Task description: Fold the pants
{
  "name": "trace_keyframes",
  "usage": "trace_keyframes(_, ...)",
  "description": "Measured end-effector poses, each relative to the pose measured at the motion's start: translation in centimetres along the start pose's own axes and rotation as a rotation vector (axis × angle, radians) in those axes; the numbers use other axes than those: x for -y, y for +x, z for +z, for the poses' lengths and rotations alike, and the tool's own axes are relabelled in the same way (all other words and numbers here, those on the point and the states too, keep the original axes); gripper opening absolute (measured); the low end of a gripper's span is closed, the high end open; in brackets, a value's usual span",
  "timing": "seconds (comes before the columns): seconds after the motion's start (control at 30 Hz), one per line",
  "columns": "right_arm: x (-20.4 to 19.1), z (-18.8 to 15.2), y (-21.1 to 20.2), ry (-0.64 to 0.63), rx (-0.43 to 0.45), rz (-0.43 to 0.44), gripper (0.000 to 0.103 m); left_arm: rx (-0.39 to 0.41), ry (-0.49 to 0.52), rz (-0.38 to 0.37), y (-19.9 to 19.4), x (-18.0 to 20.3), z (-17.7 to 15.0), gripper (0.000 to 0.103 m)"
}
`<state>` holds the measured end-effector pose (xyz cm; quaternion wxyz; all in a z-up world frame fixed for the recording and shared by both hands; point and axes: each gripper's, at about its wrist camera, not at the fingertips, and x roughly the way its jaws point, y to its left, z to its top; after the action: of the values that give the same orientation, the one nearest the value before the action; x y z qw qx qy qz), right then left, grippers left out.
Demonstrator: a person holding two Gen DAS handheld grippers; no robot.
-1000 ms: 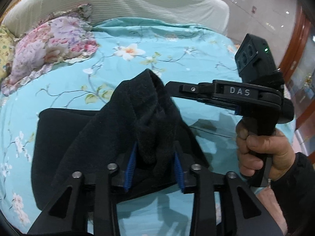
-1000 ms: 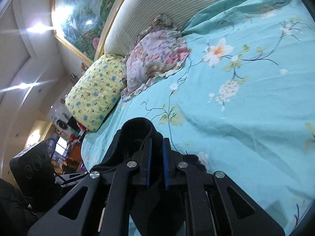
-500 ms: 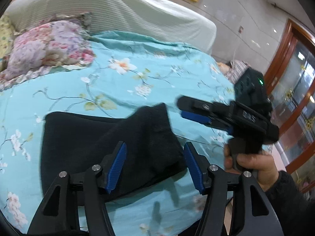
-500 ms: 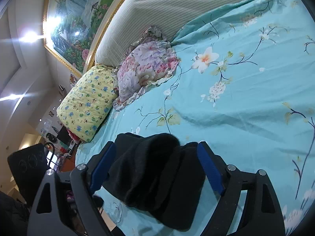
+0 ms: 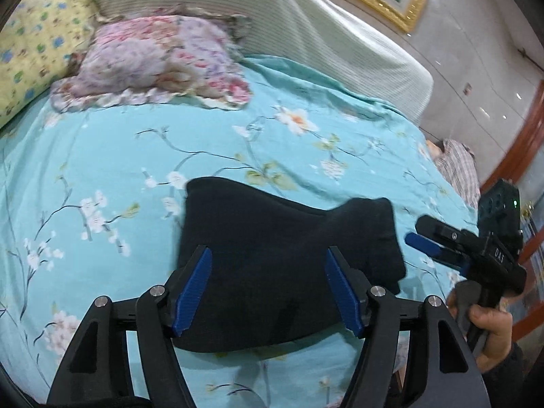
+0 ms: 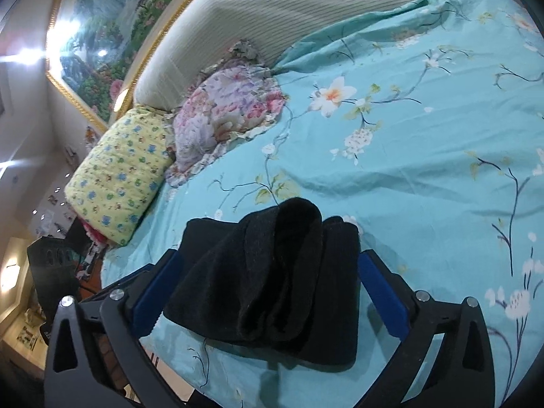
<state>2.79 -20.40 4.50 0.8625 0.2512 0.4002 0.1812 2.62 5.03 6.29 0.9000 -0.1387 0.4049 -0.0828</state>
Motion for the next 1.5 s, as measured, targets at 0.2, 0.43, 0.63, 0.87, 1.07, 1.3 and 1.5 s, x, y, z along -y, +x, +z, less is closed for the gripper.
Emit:
trace_keyframes(0.2, -0.1, -1.0, 0.9, 0.052, -0.027, -0.091, 0.102, -0.003, -0.054, 0.017, 0.2, -2.5, 0.2, 0.076)
trace_keyframes(0.43, 0.0, -1.7, 2.2, 0.075, -0.038, -0.143, 0.102, -0.046, -0.088, 0.022, 1.6, -4.1, 0.0, 0.077)
trace_keyframes(0.63, 0.3, -2.0, 3.4, 0.087, -0.071, -0.154, 0.102, -0.091, -0.112, 0.012, 3.6, -4.8, -0.2, 0.077)
trace_keyframes(0.87, 1.8, -2.9, 3.9, 0.114, -0.084, -0.133, 0.097, -0.155, -0.145, -0.017, 6.5, -5.4, -0.4, 0.079)
trace_keyframes(1.07, 2.5, -3.4, 3.6, 0.102, -0.095, -0.107, 0.069, -0.188, -0.197, -0.058, 8.1, -6.2, -0.5, 0.082)
trace_keyframes(1.3, 3.0, -3.8, 3.2, 0.094, -0.096, -0.082, 0.056, -0.198, -0.210, -0.064, 9.3, -6.0, -0.4, 0.084)
trace_keyframes(1.5, 3.2, -3.9, 3.1, 0.098, -0.089, -0.063, 0.055, -0.202, -0.212, -0.079, 9.8, -5.6, -0.2, 0.077)
